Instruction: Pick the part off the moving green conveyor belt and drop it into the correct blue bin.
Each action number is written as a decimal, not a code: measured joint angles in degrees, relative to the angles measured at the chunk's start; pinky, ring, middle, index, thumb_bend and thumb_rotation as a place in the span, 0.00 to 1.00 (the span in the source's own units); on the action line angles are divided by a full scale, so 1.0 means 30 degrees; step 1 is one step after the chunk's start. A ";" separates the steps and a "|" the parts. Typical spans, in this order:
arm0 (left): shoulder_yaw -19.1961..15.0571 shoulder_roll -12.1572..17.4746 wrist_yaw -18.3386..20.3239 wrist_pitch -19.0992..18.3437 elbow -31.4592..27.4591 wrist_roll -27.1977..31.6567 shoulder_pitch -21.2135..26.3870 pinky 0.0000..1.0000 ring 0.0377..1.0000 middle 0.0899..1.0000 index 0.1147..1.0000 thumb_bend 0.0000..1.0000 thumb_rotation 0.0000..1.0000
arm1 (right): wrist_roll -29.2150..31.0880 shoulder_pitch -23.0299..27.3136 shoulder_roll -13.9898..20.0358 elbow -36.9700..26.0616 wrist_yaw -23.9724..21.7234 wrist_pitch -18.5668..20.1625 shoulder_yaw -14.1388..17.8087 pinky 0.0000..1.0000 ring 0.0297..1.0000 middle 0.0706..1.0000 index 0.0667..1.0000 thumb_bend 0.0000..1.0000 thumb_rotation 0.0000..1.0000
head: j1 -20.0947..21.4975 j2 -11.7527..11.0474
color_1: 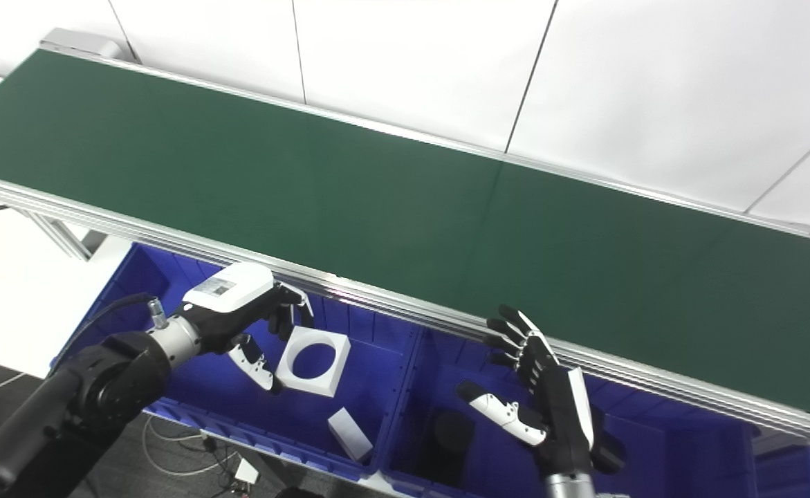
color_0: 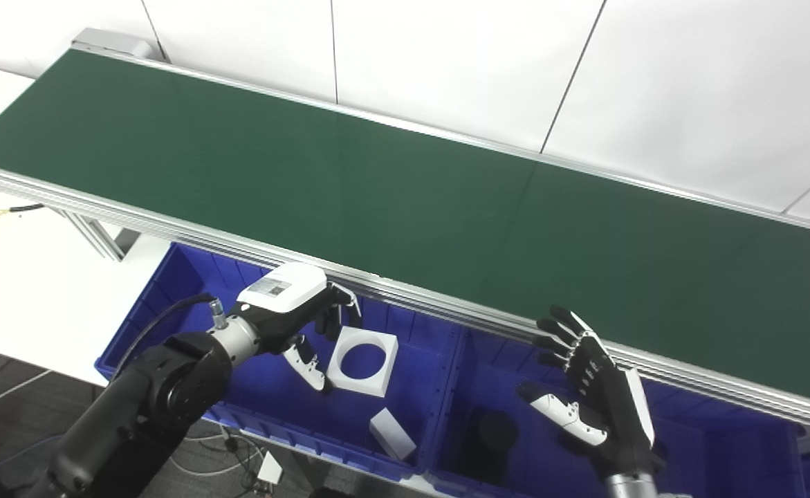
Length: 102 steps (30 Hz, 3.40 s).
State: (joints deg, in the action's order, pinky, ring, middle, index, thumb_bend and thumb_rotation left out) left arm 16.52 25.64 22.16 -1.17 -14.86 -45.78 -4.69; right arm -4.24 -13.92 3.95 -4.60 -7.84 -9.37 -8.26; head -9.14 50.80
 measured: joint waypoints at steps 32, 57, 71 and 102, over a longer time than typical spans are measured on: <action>0.0806 -0.0067 0.0939 0.0131 0.0924 -0.0112 0.0711 0.73 0.78 0.81 0.80 0.91 0.24 | -0.0278 -0.0006 -0.0191 -0.0450 0.0048 0.0100 0.0015 0.68 0.74 0.79 0.86 0.77 0.36 | 0.0234 0.0235; -0.0617 -0.1467 0.1113 -0.0846 -0.0803 0.3728 0.0315 0.78 0.84 0.85 0.84 0.91 0.32 | -0.0190 -0.0232 -0.0336 -0.0200 0.0076 0.0087 -0.0080 0.69 0.74 0.79 0.86 0.76 0.34 | 0.1523 -0.1142; -0.1804 -0.5981 -0.1400 0.2458 0.3411 1.1702 -0.1180 0.72 0.81 0.85 0.87 0.92 0.63 | -0.0721 -0.0236 -0.0436 0.1675 0.0607 -0.0518 -0.0419 0.68 0.75 0.79 0.86 0.73 0.47 | 0.4160 -0.3486; -0.3268 -0.6778 -0.1123 0.4707 0.8608 1.7964 -0.1486 0.79 0.83 0.84 0.87 0.73 0.67 | -0.1890 0.0367 -0.1840 0.4964 0.2148 -0.2568 -0.1324 0.68 0.74 0.79 0.87 0.75 0.59 | 1.0342 -0.5625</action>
State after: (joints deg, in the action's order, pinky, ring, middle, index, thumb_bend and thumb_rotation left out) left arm 6.71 5.31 18.79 12.95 10.97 8.11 -9.15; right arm -9.91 -12.82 -1.57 10.29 -1.39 -17.08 -12.24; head 21.88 33.93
